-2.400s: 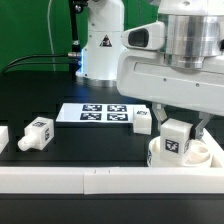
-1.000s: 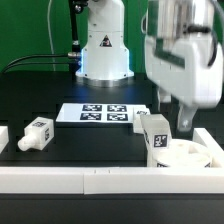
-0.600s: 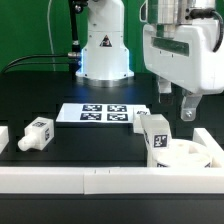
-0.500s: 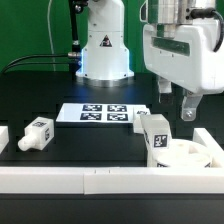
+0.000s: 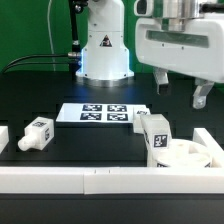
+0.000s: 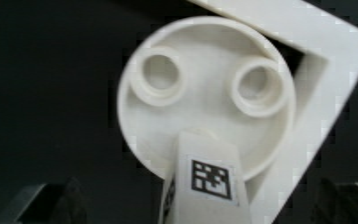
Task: Assemble stool
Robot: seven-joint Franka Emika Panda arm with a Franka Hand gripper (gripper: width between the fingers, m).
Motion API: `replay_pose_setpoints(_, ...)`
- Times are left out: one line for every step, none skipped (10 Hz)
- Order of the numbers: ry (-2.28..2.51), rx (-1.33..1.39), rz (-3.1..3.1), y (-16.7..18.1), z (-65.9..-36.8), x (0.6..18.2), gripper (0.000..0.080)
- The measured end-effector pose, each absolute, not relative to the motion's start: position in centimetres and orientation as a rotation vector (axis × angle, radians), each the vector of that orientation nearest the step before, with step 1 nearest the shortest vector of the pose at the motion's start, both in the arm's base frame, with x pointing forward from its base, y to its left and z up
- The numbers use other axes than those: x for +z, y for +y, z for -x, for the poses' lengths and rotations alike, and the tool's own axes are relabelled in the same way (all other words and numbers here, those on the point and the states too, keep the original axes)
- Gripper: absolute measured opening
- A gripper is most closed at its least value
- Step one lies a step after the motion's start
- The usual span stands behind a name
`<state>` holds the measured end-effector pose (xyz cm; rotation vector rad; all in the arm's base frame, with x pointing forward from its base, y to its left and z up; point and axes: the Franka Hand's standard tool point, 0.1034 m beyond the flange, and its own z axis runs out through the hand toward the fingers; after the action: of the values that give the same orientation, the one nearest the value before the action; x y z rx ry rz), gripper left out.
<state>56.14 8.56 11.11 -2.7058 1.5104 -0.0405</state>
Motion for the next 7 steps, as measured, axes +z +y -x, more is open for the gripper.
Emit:
replay_pose_setpoints(1.391,-0.058,2.763,8.4,-56.5,11.2,0.0649)
replay_pose_setpoints(1.344,-0.057,2.788,8.4,-56.4,11.2,0.0649)
replay_pose_setpoints(1.235,-0.06,2.84,8.4,-56.4,11.2,0.0649)
replay_pose_setpoints(1.094,-0.073,2.901,8.4,-56.4,11.1,0.0649)
replay_pose_setpoints(0.836,-0.112,2.99,8.3,-55.7,10.3,0.0649)
replay_pose_setpoints(0.674,-0.11,3.038,8.1,-54.3,9.5,0.0649)
replay_pose_setpoints(0.504,-0.136,3.071,7.5,-52.7,9.1,0.0649)
